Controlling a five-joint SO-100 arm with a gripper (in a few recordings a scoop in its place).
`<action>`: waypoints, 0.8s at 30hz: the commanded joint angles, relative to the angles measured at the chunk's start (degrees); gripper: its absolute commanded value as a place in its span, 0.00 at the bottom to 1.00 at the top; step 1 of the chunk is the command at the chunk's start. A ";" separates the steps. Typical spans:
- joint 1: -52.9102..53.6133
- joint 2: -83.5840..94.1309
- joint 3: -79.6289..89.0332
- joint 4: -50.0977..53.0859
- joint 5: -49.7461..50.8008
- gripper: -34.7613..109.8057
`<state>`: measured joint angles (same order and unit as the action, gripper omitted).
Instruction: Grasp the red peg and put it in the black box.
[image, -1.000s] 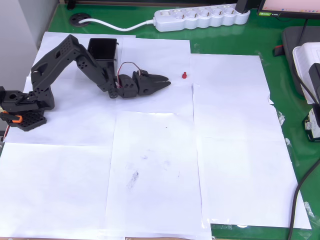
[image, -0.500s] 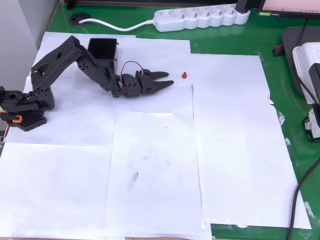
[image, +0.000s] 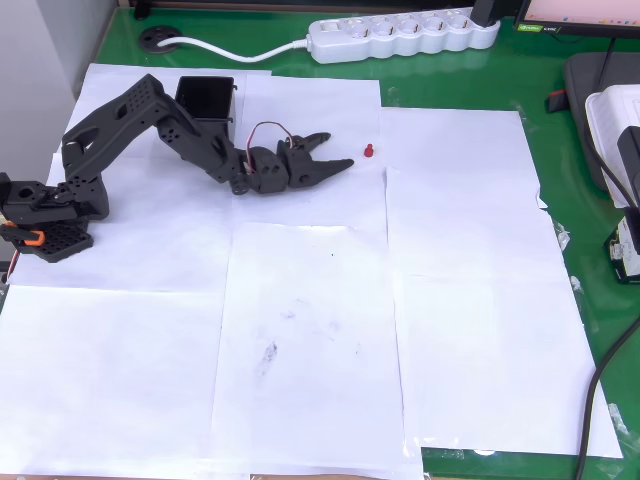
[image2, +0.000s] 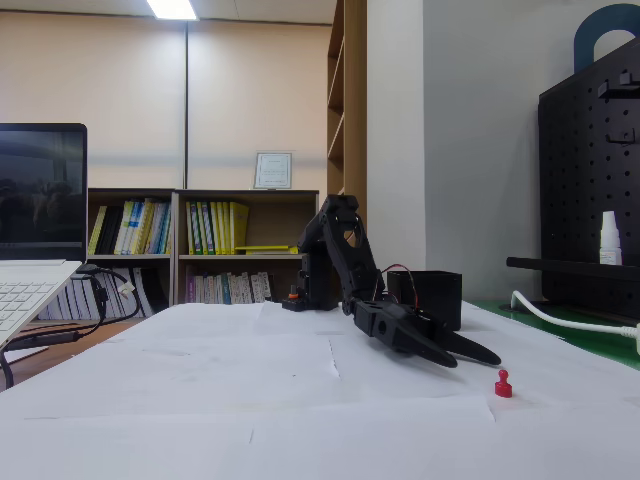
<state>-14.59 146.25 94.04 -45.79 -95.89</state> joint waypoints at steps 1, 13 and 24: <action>-0.26 1.32 2.46 1.67 2.37 0.49; 0.35 -3.25 4.31 13.36 10.46 0.48; 0.00 0.79 17.05 21.45 10.63 0.48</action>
<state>-13.71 145.37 106.35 -25.93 -84.46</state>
